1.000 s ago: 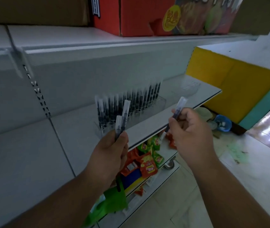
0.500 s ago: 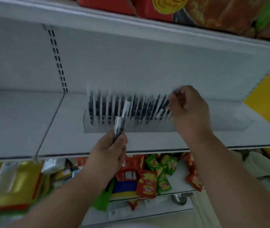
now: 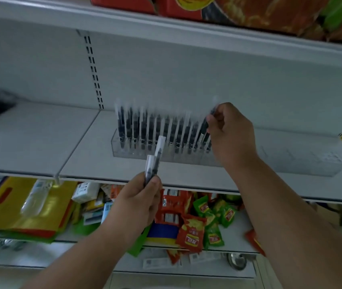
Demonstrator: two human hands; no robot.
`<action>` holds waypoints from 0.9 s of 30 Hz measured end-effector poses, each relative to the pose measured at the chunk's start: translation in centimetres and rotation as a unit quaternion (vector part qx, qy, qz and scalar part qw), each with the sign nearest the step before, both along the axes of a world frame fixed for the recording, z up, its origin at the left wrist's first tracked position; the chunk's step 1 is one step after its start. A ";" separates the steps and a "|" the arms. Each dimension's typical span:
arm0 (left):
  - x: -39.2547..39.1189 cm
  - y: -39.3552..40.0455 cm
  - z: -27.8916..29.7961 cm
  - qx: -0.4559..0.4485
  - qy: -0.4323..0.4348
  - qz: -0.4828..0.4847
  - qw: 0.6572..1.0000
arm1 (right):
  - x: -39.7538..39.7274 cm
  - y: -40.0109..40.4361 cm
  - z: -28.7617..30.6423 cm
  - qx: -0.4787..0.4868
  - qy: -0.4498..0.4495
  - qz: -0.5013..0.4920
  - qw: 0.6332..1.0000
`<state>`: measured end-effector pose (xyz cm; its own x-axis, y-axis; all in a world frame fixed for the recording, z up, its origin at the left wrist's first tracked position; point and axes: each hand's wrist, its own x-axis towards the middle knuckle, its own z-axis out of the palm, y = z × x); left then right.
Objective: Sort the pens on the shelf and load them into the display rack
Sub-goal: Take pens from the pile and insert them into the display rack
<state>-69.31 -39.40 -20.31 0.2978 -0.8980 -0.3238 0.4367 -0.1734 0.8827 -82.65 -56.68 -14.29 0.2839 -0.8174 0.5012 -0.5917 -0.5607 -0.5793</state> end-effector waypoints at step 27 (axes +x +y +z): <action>-2.1 -3.3 0.6 -0.046 -0.097 -0.088 0.990 | -3.7 5.0 1.9 0.158 -0.200 -0.004 0.967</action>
